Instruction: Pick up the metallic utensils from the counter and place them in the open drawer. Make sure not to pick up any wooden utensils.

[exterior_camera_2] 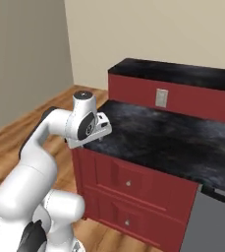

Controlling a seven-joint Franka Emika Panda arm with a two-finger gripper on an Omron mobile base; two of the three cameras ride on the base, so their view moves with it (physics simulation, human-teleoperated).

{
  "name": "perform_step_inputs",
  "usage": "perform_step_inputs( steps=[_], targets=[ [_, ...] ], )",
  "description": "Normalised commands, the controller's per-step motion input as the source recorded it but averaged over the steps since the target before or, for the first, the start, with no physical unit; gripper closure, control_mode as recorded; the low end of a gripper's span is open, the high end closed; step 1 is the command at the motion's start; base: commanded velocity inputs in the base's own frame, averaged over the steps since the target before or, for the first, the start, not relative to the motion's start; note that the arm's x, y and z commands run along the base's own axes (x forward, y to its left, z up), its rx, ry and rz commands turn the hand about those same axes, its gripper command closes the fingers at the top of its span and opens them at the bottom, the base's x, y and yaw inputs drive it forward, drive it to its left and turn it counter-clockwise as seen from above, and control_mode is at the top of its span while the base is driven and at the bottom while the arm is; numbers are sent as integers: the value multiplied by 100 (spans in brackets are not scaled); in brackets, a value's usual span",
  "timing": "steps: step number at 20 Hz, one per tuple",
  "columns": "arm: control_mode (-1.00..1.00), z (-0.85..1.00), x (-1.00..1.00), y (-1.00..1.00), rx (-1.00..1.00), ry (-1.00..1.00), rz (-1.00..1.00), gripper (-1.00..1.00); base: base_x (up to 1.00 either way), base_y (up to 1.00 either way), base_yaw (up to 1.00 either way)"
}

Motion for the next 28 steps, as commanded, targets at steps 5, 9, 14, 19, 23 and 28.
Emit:
perform_step_inputs(
  steps=[5,9,14,19,23,28],
  targets=[
    [100,0,0,0,0,0,0,-100,6,100,-11],
    [100,0,0,0,0,0,0,-100,-9,100,-6],
    [100,0,0,0,0,0,0,-100,3,91,0],
    [100,0,0,0,0,0,0,-100,1,69,-1],
    [100,0,0,0,0,0,0,-100,12,100,-43],
    [100,0,0,0,0,0,0,-100,27,100,-54]
  ],
)
